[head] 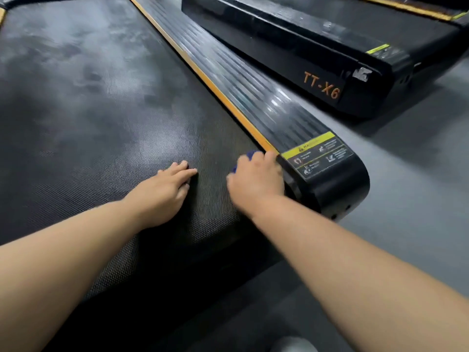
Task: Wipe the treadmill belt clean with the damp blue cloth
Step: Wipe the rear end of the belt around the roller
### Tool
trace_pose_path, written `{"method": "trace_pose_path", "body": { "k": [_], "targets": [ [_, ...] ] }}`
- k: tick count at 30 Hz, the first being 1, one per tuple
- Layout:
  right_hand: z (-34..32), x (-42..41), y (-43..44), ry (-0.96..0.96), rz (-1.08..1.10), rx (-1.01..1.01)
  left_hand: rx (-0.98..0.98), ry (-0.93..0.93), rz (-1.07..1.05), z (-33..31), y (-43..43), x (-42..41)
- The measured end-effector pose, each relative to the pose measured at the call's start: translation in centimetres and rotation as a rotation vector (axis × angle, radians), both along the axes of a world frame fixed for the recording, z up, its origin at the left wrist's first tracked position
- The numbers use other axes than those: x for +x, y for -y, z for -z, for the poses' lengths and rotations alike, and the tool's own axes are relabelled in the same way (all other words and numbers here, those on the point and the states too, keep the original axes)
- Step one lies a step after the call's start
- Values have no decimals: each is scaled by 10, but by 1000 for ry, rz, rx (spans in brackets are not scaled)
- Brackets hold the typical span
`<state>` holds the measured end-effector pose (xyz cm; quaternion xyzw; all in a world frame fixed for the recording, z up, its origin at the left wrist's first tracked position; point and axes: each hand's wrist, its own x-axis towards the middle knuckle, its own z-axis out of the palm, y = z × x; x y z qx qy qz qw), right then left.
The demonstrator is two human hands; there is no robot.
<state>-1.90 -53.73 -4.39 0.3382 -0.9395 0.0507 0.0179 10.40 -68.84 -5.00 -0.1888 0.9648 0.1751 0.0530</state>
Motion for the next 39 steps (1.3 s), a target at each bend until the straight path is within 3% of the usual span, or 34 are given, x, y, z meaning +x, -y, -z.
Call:
{"method": "trace_pose_path", "body": {
  "k": [5,11,17,21,26,32,34,39],
  "targets": [
    [2,8,0,139,-168,-100,-1,-12,-10,1,0,-1],
    [4,-27,-4,-32,-17,-63,-5,8,9,2,3,2],
    [3,-2,-7,177,-46,-211,38,10,16,2,6,1],
    [9,-6,-9,82,-102,-214,24,-5,18,3,6,2],
    [9,-30,1,32,40,-267,44,-24,13,2,7,1],
    [12,47,29,135,-425,-300,111,-89,-141,-10,16,-3],
    [13,20,30,113,-368,-308,-1,-54,-208,-12,31,8],
    [23,-42,20,-46,16,-303,-194,165,-263,3,64,46]
  ]
}}
